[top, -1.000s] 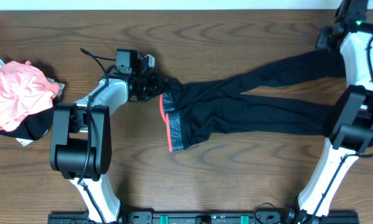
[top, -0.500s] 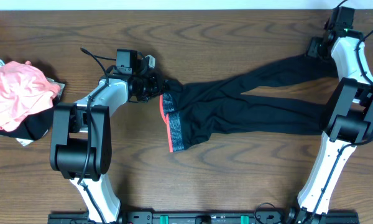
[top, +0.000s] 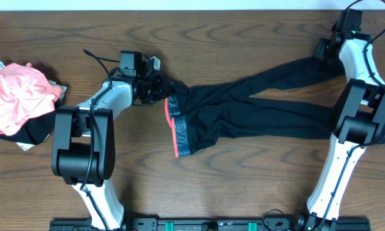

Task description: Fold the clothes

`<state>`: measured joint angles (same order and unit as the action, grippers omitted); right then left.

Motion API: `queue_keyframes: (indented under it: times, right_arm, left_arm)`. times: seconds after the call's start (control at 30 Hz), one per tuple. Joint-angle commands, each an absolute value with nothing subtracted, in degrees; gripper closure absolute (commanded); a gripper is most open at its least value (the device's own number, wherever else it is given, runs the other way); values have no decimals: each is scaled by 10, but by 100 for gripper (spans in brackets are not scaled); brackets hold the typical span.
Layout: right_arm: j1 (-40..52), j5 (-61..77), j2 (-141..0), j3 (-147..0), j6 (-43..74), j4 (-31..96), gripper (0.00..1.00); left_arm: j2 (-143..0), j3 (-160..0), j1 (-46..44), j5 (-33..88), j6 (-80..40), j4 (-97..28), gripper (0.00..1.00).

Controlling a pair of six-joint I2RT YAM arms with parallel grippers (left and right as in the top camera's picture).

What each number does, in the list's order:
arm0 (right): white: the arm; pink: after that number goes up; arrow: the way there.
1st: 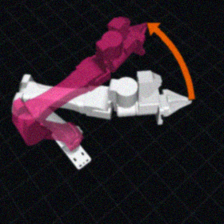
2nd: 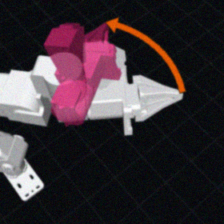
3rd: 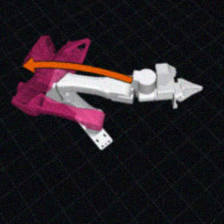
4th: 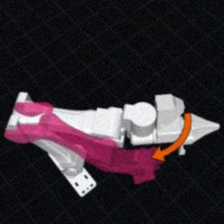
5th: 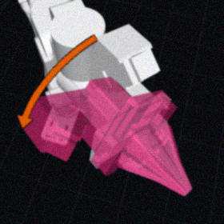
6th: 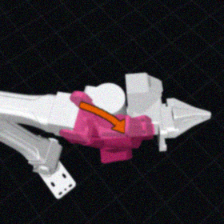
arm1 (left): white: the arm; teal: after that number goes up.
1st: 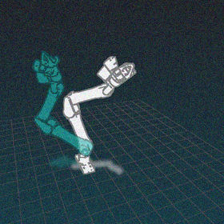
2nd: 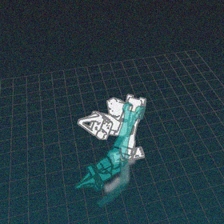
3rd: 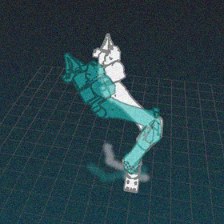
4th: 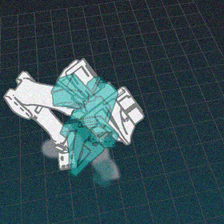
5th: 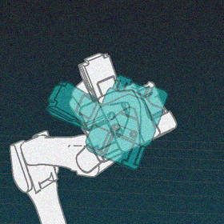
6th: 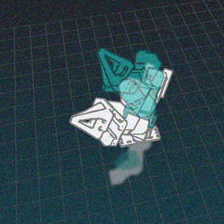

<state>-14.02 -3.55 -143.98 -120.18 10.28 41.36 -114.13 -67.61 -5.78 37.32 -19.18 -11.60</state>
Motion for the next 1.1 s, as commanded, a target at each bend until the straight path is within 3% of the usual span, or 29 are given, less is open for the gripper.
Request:
queue_keyframes:
  times: [0.0, 0.2, 0.27, 0.43, 0.53, 0.77, 0.93, 0.97, 1.0, 1.07]
  right_arm:
    - [-143, -27, -1476, -1200, 107, 427, 99]
    - [-144, -4, -1457, -1222, 104, 434, 99]
    - [-145, 12, -1440, -1241, 97, 428, 93]
    - [-150, 86, -1397, -1308, 65, 433, 90]
    - [-160, 88, -1362, -1324, 69, 453, 97]
    - [-230, 32, -1327, -1324, 184, 622, 99]
    - [-291, 15, -1331, -1301, 175, 758, 90]
    - [-300, 15, -1332, -1294, 157, 773, 83]
    - [-310, 15, -1333, -1284, 140, 790, 68]
    - [-325, 15, -1333, -1259, 127, 806, 66]
  left_arm:
    - [-1130, -677, -59, 379, -178, -118, 90]
    - [-1130, -677, -59, 380, -178, -113, 92]
    - [-1130, -677, -59, 380, -178, -113, 92]
    - [-1130, -677, -59, 379, -178, -113, 92]
    - [-1130, -677, -59, 379, -178, -113, 92]
    - [-1130, -677, -59, 379, -178, -115, 92]
    - [-1130, -677, -59, 379, -178, -116, 92]
    - [-1130, -677, -59, 379, -178, -116, 92]
    - [-1130, -677, -59, 380, -179, -116, 92]
    - [-1130, -677, -59, 380, -181, -118, 92]
